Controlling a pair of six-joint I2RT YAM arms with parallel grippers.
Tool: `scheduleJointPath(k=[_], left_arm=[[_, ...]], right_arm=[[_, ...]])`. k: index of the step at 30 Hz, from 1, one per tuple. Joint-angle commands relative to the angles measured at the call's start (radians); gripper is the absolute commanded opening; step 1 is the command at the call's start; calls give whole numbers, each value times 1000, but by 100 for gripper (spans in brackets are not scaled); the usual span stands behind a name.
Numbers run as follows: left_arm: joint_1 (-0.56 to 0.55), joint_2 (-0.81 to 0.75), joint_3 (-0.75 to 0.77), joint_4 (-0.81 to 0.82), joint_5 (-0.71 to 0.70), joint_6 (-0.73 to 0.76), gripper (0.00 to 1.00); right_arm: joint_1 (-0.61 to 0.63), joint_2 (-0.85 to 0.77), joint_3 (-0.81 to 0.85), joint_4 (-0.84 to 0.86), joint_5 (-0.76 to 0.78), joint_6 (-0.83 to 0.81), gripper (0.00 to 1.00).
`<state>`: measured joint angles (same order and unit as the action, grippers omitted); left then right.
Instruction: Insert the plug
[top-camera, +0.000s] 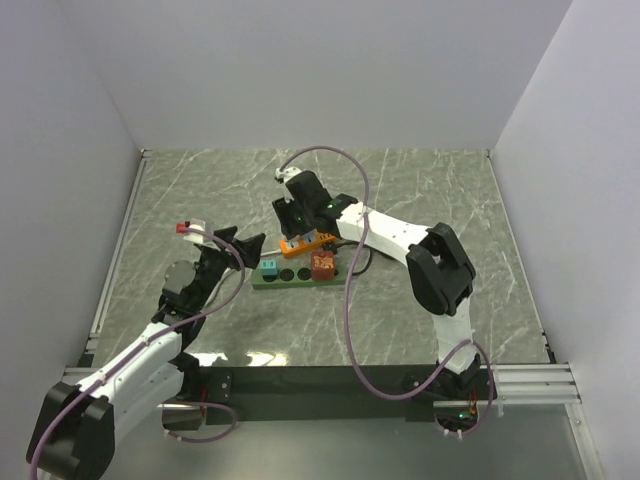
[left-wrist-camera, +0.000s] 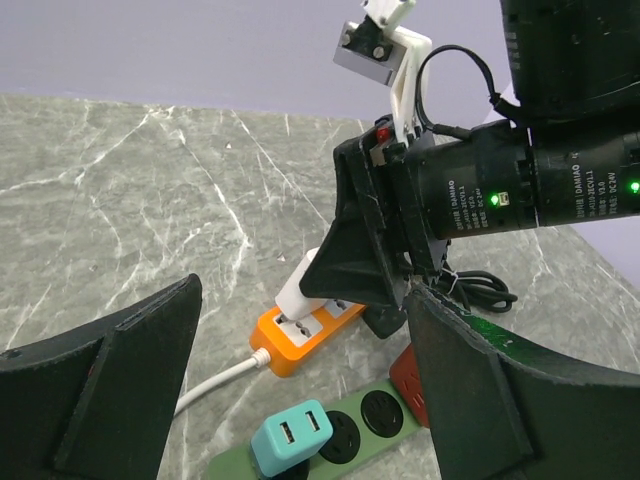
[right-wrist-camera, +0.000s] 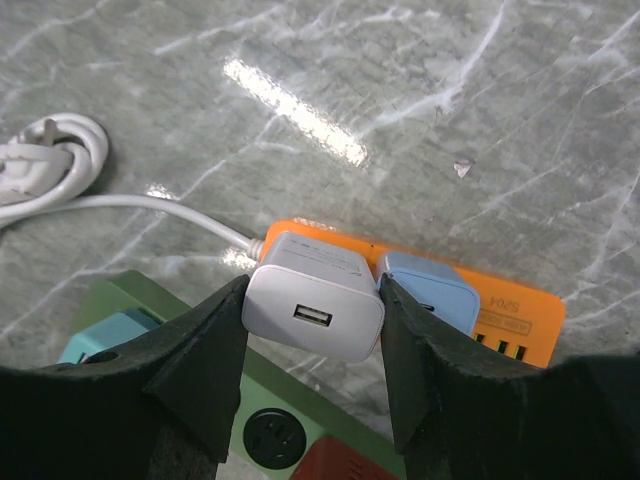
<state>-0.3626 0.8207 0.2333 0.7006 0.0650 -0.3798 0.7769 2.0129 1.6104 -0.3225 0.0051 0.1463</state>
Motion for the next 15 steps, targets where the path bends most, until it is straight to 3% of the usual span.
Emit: scheduleJointPath(k=[1,15], left_arm=[[8,8,8,30,28,-7,89],[11,32,9,48,45,-7,89]], right_arm=[[9,3,60,-3,26,-25,0],[19,63,108,-59,32,-42,0]])
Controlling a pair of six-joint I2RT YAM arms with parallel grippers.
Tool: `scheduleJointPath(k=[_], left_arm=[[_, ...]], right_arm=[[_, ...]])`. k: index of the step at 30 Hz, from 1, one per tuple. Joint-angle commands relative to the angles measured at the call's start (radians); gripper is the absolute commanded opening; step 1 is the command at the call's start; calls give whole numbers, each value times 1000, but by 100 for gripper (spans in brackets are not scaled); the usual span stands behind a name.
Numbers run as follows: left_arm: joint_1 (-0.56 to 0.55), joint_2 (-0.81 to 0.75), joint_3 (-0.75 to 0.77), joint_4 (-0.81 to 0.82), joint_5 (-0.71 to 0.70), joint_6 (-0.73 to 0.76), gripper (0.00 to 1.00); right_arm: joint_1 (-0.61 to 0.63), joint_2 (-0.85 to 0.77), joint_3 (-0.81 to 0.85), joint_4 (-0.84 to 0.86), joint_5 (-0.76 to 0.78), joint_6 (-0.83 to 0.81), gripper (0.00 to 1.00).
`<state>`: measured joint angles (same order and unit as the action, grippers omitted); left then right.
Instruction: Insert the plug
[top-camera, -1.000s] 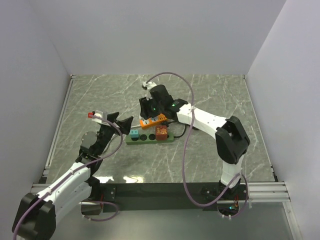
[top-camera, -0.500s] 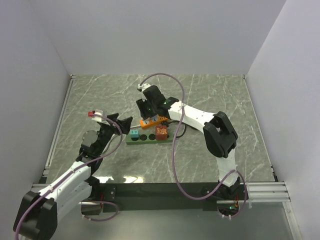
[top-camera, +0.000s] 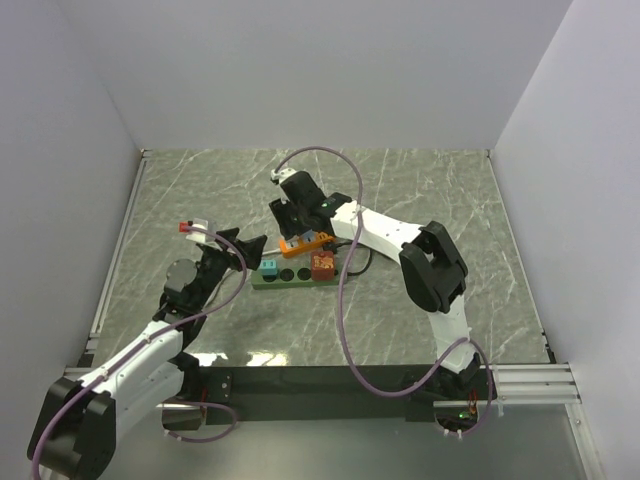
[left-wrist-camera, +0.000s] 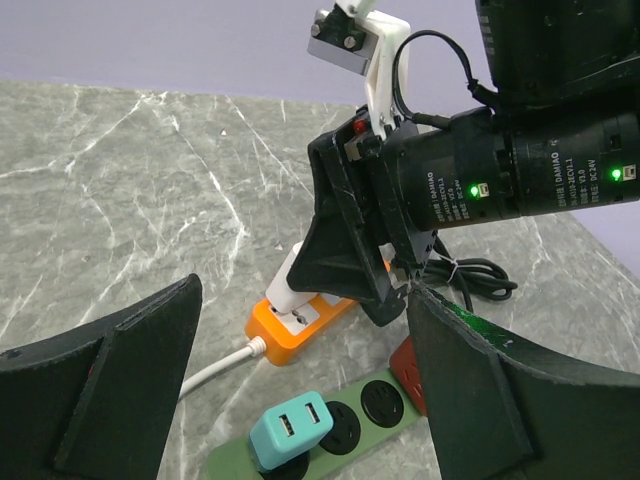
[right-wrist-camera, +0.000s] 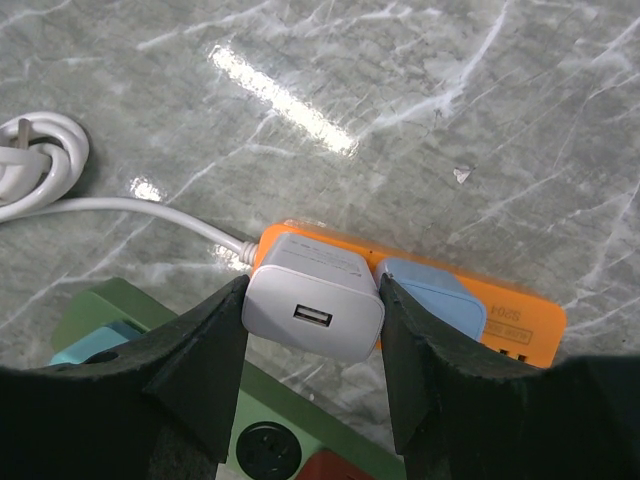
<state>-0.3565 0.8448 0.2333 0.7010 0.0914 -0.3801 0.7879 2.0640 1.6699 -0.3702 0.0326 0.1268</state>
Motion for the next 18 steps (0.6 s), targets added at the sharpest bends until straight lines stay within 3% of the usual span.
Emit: scheduleJointPath(k=[1,18], left_arm=[[7,10,9,48,21,-6,89],[10,11,4,55,28,-6,90]], right_arm=[[10,8,48,-10,-3,-24,0],[30,24,19,-19,7,-29,0]])
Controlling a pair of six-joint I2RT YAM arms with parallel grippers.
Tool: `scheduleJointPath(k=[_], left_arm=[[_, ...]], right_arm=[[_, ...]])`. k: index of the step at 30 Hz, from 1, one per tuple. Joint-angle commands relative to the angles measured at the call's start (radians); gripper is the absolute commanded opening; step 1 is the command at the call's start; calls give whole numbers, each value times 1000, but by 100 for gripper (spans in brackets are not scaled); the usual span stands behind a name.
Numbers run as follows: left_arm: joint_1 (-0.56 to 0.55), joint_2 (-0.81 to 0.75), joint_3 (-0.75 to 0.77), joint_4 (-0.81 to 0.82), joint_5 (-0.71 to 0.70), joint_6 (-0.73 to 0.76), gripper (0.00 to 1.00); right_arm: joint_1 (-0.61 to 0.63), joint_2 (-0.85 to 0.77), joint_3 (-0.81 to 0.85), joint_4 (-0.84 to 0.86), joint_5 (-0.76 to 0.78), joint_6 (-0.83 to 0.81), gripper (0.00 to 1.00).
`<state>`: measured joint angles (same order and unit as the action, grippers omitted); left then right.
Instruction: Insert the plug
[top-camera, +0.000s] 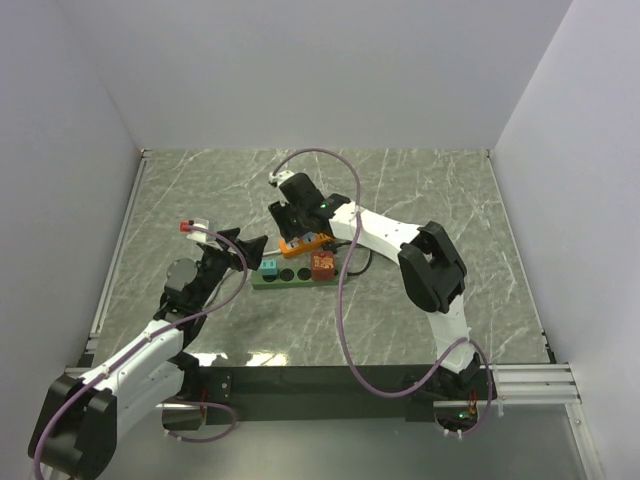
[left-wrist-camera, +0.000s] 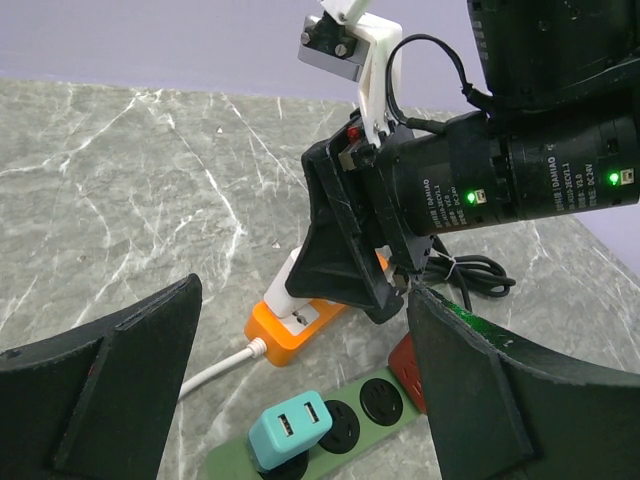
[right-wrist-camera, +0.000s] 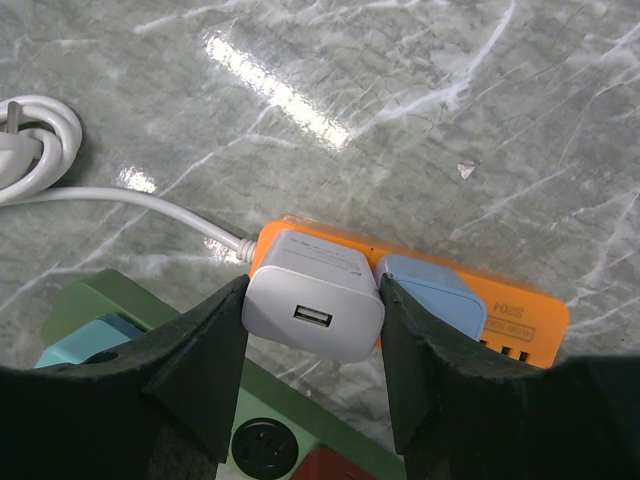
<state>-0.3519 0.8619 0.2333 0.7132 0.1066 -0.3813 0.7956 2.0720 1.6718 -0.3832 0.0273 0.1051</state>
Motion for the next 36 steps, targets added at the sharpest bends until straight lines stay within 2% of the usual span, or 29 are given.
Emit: scheduleJointPath(k=[1,15,25,36], left_arm=[[5,-6,4,45,13,-7,90],[10,-9,-2,52,25,-10,90],[11,-11,-3,52,36,-11,90],[14,0,-6,65,48,-14,90]], right_arm=[[24,17,14,-6,19,-7,0],[54,57,0,6,88,-1,0],[62,115,54,-10,97,-5,0],[56,80,-67,20,118,22,0]])
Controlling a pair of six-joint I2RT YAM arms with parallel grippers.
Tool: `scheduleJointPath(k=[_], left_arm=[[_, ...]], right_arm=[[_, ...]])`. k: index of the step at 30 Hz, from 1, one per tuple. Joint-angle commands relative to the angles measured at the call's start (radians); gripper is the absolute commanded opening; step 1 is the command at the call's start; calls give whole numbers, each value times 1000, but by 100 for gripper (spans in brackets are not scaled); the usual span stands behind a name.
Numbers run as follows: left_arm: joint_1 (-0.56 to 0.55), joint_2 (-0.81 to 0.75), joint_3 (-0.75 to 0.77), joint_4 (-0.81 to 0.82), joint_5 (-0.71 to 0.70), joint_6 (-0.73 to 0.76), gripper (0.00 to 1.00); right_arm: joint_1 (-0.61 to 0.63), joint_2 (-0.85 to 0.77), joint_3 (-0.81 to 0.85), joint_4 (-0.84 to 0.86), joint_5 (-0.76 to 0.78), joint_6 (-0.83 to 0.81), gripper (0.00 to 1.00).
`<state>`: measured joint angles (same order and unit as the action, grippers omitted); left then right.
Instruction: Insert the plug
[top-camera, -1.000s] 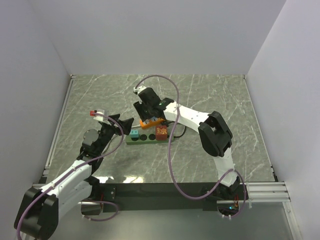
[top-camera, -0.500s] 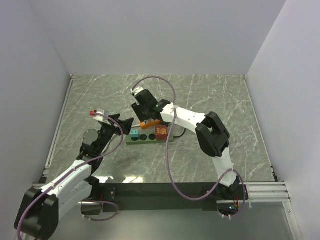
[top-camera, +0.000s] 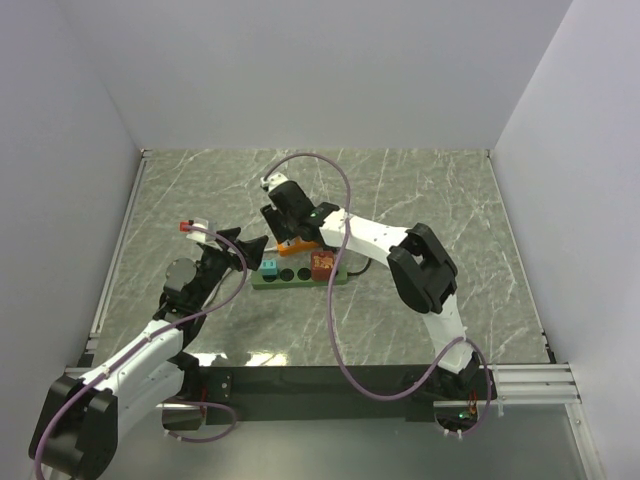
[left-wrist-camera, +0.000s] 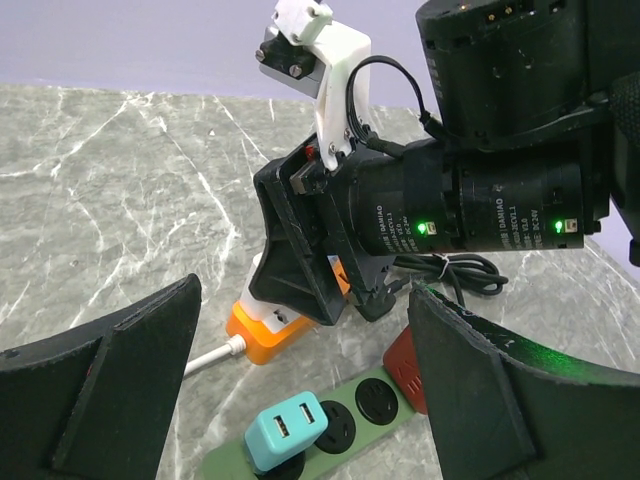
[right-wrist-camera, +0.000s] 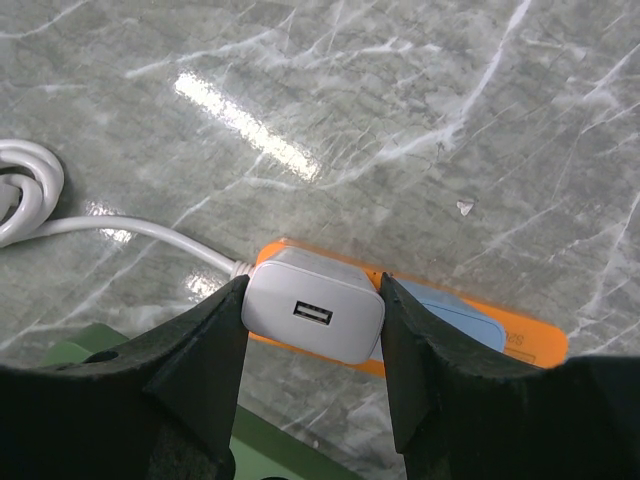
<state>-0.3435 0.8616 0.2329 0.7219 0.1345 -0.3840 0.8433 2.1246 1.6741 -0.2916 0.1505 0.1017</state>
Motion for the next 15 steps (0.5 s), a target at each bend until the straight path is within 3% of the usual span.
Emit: scheduleJointPath(k=[1,13,15], left_arm=[[6,1,-4,56,19,-12,91],[8,14,35,-9,-22,-27,92],[8,7,42,-33,-41,-27,92]], right_arm=[[5,25,-80,-69,-8,30,0],[0,-58,-31,-38,-60,36,0],[0,-64,-16,-41,-54,30,11]])
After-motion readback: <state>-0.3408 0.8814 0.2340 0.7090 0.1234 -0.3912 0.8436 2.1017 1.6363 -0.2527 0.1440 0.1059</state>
